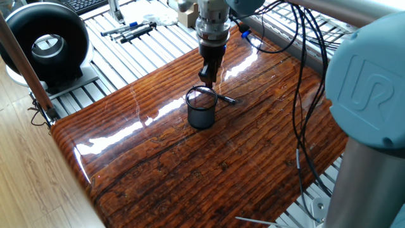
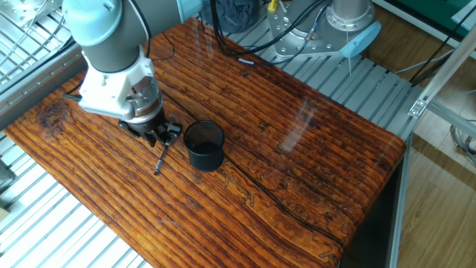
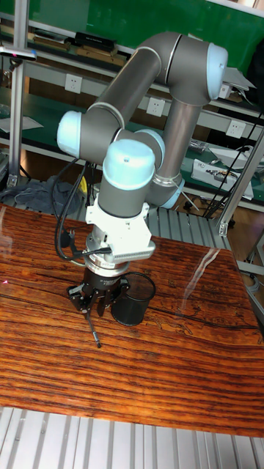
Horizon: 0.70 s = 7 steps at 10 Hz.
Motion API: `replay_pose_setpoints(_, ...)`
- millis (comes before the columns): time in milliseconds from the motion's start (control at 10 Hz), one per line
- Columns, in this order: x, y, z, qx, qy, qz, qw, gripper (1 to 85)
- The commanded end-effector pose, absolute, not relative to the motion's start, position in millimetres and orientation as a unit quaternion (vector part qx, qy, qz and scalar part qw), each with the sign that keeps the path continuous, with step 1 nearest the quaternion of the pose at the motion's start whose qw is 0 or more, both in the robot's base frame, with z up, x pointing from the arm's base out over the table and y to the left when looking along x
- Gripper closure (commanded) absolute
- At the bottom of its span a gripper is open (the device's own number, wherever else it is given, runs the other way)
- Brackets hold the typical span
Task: Put the pen into the pen holder
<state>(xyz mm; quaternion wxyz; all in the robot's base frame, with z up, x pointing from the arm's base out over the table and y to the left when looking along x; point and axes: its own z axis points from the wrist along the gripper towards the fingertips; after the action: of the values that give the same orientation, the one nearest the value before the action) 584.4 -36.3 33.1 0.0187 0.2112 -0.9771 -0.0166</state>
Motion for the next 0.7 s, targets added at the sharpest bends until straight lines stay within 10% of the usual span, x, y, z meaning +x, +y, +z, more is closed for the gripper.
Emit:
replay_pose_setpoints(0, 588, -35, 25, 0.211, -0.977, -0.021, 0.018, 52.7)
replay_pose_setpoints(600, 593, -33, 9, 0.214, -0.977, -0.022, 0.016, 52.7)
